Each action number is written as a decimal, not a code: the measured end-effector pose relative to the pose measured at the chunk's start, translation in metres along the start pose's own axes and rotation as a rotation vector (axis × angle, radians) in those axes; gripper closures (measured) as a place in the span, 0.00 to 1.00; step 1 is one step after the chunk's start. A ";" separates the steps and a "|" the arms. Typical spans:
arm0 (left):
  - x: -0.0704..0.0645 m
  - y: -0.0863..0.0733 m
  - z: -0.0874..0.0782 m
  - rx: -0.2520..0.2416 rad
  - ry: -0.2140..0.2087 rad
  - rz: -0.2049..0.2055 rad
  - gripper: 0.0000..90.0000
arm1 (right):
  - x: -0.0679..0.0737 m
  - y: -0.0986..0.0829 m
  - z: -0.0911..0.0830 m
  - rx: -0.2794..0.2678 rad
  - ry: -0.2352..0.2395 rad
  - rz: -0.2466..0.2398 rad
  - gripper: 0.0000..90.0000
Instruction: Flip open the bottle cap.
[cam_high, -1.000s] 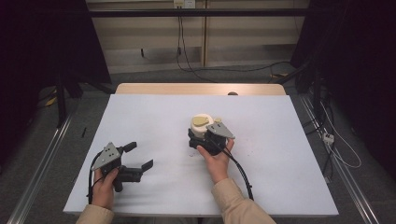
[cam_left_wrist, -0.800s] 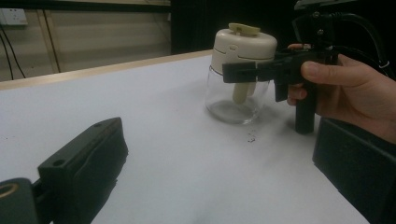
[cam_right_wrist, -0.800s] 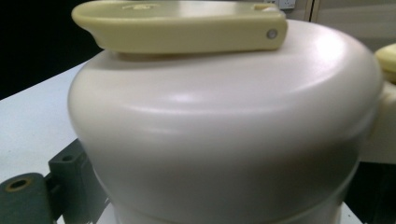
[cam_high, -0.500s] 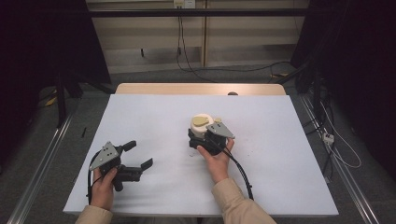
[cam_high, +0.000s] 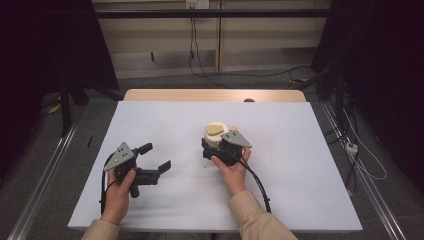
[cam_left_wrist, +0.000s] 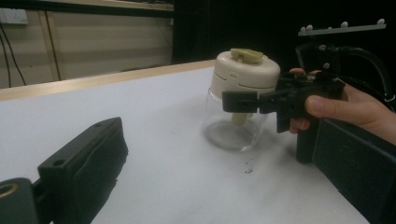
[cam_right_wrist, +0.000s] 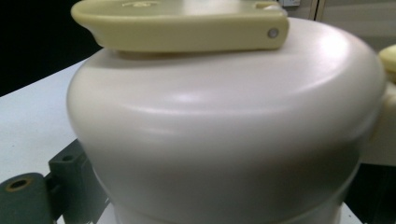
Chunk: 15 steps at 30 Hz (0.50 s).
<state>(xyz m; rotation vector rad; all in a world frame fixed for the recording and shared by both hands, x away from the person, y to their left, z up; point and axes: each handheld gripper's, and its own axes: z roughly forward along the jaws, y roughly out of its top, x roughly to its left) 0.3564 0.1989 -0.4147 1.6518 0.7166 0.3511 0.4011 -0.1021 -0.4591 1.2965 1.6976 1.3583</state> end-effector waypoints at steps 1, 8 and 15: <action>0.000 0.001 0.001 0.001 -0.001 -0.003 0.03 | 0.000 0.000 0.000 0.001 0.002 -0.001 0.07; 0.000 0.004 0.010 0.012 0.014 -0.017 0.03 | -0.001 0.000 0.000 0.004 0.009 -0.002 0.06; -0.002 0.008 0.019 0.028 0.013 -0.017 0.05 | -0.001 0.000 0.000 0.008 0.015 -0.005 0.06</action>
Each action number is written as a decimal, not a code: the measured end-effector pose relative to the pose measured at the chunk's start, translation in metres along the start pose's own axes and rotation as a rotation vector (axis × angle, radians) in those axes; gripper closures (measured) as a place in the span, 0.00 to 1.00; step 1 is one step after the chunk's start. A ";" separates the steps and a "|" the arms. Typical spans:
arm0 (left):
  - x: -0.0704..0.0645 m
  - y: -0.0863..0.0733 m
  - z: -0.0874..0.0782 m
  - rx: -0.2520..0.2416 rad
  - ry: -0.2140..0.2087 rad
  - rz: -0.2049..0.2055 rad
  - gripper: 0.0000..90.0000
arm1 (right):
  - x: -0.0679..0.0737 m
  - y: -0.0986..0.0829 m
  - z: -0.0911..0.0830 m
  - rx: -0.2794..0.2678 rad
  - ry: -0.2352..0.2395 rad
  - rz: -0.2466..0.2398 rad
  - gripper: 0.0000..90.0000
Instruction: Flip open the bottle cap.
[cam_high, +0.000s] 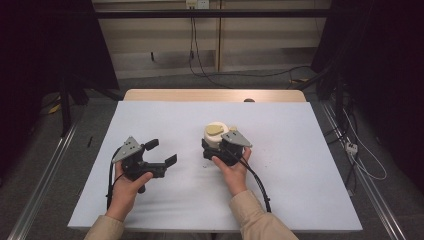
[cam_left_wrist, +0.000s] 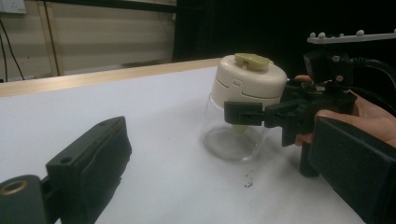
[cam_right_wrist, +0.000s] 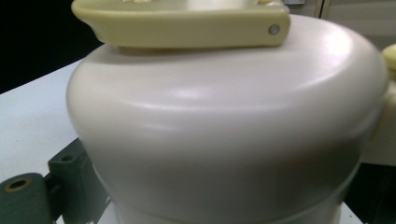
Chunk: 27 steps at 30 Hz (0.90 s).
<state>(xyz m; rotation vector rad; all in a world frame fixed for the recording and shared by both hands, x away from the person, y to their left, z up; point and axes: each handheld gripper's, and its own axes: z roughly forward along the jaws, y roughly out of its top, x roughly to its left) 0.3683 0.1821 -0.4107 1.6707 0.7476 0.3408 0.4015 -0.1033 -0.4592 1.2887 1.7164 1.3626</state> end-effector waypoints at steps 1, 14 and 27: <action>-0.001 0.000 0.001 0.004 0.000 -0.001 0.05 | 0.000 0.000 0.000 0.000 0.000 -0.001 0.06; -0.001 0.011 0.013 0.006 -0.017 0.003 0.20 | -0.001 0.000 0.000 0.008 0.008 -0.007 0.06; -0.009 0.019 0.040 0.072 -0.026 0.006 0.46 | -0.002 0.000 0.000 0.017 0.013 -0.005 0.06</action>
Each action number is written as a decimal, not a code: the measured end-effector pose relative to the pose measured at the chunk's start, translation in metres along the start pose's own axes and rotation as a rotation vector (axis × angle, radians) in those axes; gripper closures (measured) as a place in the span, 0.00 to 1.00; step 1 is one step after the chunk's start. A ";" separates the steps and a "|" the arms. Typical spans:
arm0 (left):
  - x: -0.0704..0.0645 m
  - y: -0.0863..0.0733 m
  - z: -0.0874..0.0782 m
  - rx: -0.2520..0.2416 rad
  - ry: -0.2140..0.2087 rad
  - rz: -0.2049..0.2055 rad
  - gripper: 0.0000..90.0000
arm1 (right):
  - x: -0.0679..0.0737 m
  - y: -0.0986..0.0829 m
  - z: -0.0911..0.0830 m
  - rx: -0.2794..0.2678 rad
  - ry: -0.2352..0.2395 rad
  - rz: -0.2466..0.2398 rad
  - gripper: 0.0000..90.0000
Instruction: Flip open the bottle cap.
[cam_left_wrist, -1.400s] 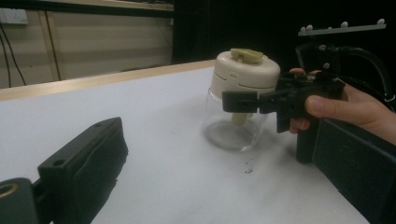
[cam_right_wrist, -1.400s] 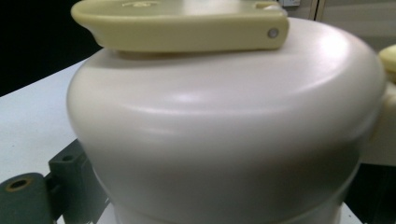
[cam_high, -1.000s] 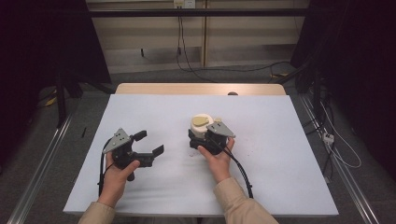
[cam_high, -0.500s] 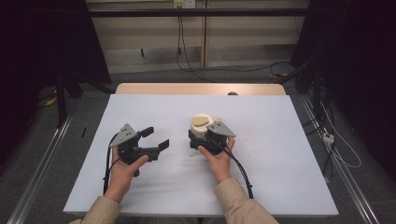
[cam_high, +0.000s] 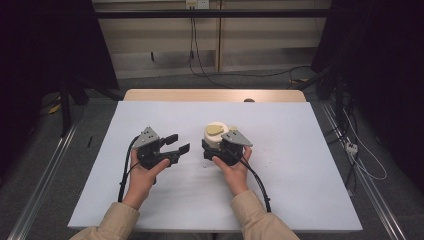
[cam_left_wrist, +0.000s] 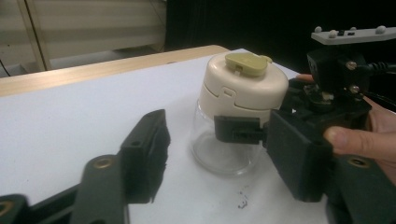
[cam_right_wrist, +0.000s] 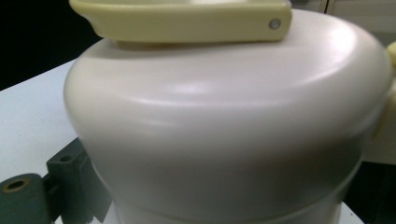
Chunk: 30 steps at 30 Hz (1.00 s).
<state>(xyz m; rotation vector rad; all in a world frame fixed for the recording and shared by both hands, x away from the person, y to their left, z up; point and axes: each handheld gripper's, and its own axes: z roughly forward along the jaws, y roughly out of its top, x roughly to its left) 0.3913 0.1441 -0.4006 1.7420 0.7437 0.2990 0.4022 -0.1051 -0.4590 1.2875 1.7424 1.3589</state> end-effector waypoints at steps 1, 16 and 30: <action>0.000 0.001 0.001 0.006 -0.001 0.005 0.49 | 0.000 0.000 0.000 0.001 0.001 0.001 0.06; -0.003 0.016 0.021 0.043 -0.014 -0.015 0.81 | -0.001 0.000 0.000 0.004 0.008 0.002 0.06; 0.000 0.017 0.037 0.084 -0.061 -0.020 1.00 | -0.001 -0.001 0.001 0.004 0.014 0.008 0.05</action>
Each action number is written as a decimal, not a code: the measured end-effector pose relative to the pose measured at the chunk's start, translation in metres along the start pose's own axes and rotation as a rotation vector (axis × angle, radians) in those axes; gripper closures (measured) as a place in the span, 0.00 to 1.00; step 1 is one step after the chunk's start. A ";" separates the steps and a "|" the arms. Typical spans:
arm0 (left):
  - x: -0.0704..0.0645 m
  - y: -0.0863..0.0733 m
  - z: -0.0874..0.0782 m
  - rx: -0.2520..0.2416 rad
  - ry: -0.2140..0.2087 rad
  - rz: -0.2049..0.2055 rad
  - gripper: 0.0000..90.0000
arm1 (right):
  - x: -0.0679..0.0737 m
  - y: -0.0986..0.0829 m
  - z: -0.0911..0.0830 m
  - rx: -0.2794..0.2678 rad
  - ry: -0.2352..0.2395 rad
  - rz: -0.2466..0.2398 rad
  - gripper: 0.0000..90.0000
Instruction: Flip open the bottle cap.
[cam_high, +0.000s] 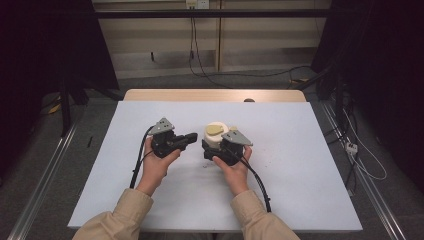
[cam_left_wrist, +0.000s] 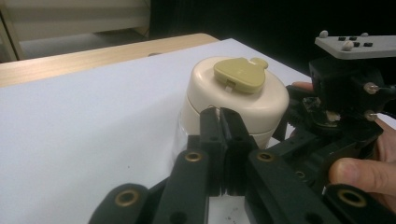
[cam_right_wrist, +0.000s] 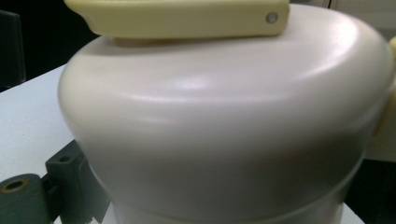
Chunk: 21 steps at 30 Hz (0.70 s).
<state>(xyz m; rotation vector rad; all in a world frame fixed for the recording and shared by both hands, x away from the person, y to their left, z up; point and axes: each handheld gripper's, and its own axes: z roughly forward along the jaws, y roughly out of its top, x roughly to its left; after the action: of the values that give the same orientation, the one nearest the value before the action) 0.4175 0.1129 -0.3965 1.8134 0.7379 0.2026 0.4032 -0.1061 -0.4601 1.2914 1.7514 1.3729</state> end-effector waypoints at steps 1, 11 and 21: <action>0.000 0.001 0.001 0.005 0.000 0.008 1.00 | 0.000 0.000 0.000 0.001 -0.001 0.000 0.05; -0.004 0.014 0.011 0.026 -0.016 0.050 1.00 | 0.000 0.000 0.000 0.001 0.002 -0.001 0.05; -0.003 0.017 0.017 0.047 -0.024 0.047 1.00 | 0.000 0.000 0.000 0.003 0.002 0.001 0.05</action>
<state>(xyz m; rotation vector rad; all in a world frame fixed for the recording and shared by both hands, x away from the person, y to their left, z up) 0.4300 0.0947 -0.3865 1.8760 0.6890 0.1951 0.4031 -0.1062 -0.4603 1.2931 1.7550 1.3726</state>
